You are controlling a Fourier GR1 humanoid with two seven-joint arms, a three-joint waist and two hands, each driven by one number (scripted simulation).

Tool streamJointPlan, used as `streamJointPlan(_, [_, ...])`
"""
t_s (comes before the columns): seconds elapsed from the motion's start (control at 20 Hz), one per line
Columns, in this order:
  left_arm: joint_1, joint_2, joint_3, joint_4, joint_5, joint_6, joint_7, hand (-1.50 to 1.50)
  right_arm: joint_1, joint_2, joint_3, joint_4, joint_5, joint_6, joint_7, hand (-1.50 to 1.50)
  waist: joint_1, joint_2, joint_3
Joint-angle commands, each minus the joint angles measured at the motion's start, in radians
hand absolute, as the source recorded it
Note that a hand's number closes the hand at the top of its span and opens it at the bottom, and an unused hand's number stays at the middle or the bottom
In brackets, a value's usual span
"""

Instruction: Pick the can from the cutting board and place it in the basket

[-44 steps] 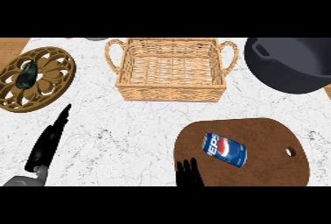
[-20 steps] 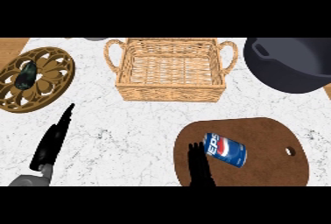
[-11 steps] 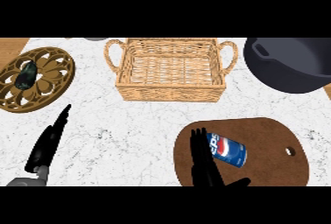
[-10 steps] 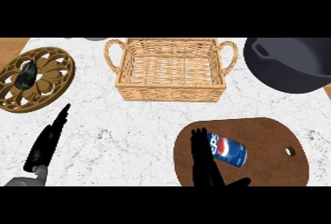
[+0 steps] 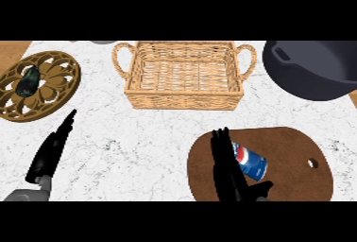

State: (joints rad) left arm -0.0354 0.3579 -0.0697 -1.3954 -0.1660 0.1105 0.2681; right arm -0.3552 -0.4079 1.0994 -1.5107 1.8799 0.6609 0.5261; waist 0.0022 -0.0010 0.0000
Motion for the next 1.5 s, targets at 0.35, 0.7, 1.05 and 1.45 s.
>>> streamJointPlan(0.35, [-0.020, -0.052, 0.010, 0.046, -0.055, 0.019, -0.013, 0.00, 0.125, 0.016, -0.078, -0.012, -0.004, 0.053, -0.057, 1.50, -0.009, 0.001, 0.000])
streamJointPlan(0.7, [0.025, -0.034, 0.029, 0.035, -0.038, -0.014, -0.060, 0.00, 0.122, 0.017, -0.088, 0.138, -0.010, -0.031, -0.119, 1.50, 0.003, 0.002, 0.000])
streamJointPlan(1.05, [0.017, -0.037, 0.033, 0.012, -0.034, -0.036, -0.022, 0.00, 0.155, 0.057, -0.139, 0.078, -0.002, -0.161, -0.050, 1.50, -0.004, 0.002, 0.001])
streamJointPlan(1.45, [0.045, -0.022, 0.073, -0.008, -0.012, -0.018, -0.014, 0.00, 0.235, 0.364, -0.727, -0.133, -0.424, -0.424, 0.148, 1.50, -0.053, 0.004, 0.009])
